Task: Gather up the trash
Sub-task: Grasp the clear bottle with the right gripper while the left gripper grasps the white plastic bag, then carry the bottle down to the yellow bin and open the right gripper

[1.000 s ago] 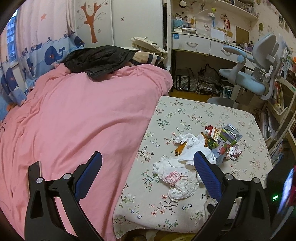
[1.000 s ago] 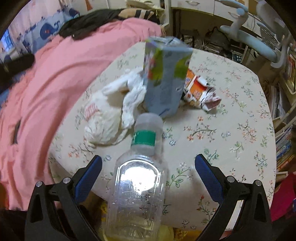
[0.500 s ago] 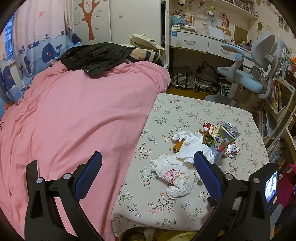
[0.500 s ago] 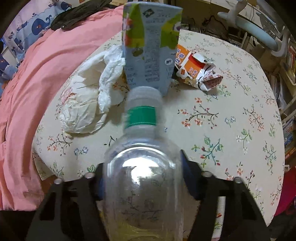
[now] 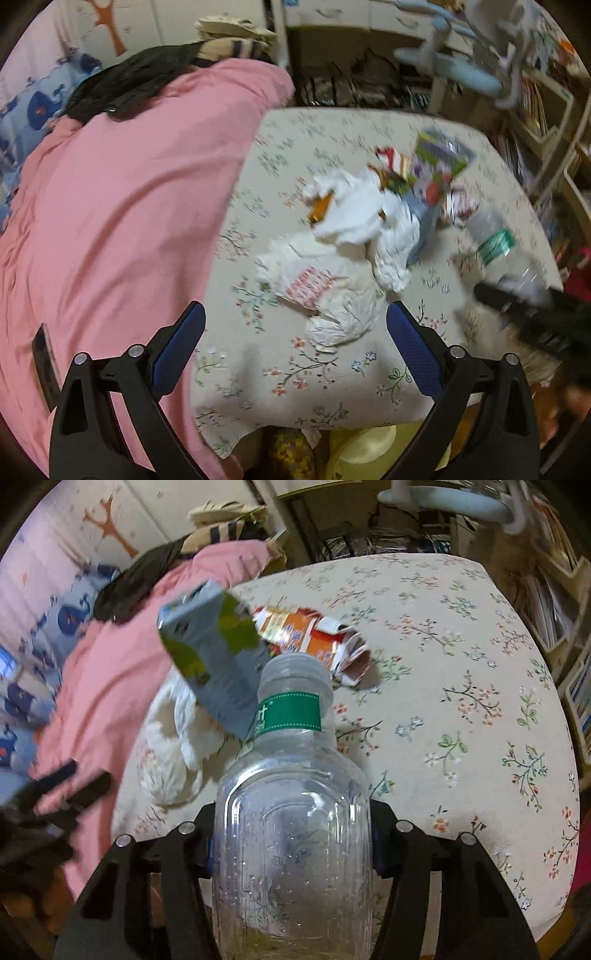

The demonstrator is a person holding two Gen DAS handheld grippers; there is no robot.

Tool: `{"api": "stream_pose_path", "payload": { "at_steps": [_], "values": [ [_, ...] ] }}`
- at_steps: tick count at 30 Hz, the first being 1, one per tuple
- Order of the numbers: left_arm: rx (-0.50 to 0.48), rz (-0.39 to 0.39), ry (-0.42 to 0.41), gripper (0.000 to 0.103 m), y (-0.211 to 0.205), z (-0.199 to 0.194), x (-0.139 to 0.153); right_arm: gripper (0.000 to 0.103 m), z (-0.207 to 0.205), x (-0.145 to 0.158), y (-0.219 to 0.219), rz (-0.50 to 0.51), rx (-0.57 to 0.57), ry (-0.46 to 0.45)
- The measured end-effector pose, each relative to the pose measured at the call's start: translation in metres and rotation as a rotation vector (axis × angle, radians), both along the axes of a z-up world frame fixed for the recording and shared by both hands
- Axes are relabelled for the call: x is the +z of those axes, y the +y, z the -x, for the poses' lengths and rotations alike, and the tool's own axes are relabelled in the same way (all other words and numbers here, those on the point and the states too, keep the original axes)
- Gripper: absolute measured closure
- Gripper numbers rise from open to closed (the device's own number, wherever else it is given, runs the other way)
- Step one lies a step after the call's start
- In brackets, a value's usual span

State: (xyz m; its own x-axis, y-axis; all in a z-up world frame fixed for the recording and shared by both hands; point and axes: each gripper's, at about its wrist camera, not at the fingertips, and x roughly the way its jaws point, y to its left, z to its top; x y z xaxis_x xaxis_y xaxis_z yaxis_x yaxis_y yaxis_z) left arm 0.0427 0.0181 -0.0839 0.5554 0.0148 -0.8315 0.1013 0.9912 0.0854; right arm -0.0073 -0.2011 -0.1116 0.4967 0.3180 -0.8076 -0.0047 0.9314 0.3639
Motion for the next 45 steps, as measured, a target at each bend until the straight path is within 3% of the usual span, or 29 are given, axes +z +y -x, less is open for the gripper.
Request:
{"api": "stream_pose_path", "payload": {
  "at_steps": [6, 8, 9, 10, 11, 13, 20, 28, 33, 39, 42, 45],
  "values": [
    [-0.006, -0.010, 0.063, 0.016, -0.012, -0.016, -0.032, 0.046, -0.001, 0.012, -0.013, -0.067, -0.022, -0.019],
    [-0.007, -0.009, 0.076, 0.027, -0.014, -0.019, -0.037, 0.046, -0.008, 0.012, -0.018, -0.087, -0.029, -0.022],
    [-0.007, 0.003, 0.087, 0.040, -0.014, -0.021, -0.041, 0.046, -0.009, 0.012, -0.019, -0.095, -0.033, -0.023],
    [-0.010, 0.017, 0.098, 0.059, -0.012, -0.022, -0.042, 0.046, -0.010, 0.013, -0.019, -0.102, -0.036, -0.024],
    [-0.011, 0.036, 0.112, 0.068, -0.010, -0.023, -0.044, 0.046, -0.011, 0.014, -0.021, -0.113, -0.039, -0.024],
    [-0.007, 0.081, 0.129, 0.075, -0.005, -0.023, -0.043, 0.046, -0.009, 0.014, -0.023, -0.124, -0.044, -0.026],
    [-0.040, 0.140, 0.072, 0.077, 0.007, -0.007, -0.008, 0.046, -0.007, 0.017, -0.025, -0.147, -0.046, -0.037],
    [-0.025, 0.216, -0.062, 0.077, 0.023, 0.007, 0.034, 0.046, -0.006, 0.013, -0.020, -0.175, -0.033, -0.026],
    [-0.068, 0.233, -0.113, 0.077, 0.021, 0.028, 0.048, 0.046, 0.010, 0.023, -0.009, -0.178, -0.005, -0.072],
    [-0.099, 0.233, -0.109, 0.077, 0.023, 0.060, 0.049, 0.046, 0.073, 0.035, 0.016, -0.149, 0.010, -0.181],
    [-0.103, 0.229, -0.119, 0.077, 0.026, 0.081, 0.048, 0.046, 0.115, 0.023, 0.031, -0.112, 0.030, -0.202],
    [-0.106, 0.221, -0.114, 0.077, 0.027, 0.103, 0.042, 0.046, 0.150, -0.003, 0.041, -0.096, 0.044, -0.167]
  ]
}}
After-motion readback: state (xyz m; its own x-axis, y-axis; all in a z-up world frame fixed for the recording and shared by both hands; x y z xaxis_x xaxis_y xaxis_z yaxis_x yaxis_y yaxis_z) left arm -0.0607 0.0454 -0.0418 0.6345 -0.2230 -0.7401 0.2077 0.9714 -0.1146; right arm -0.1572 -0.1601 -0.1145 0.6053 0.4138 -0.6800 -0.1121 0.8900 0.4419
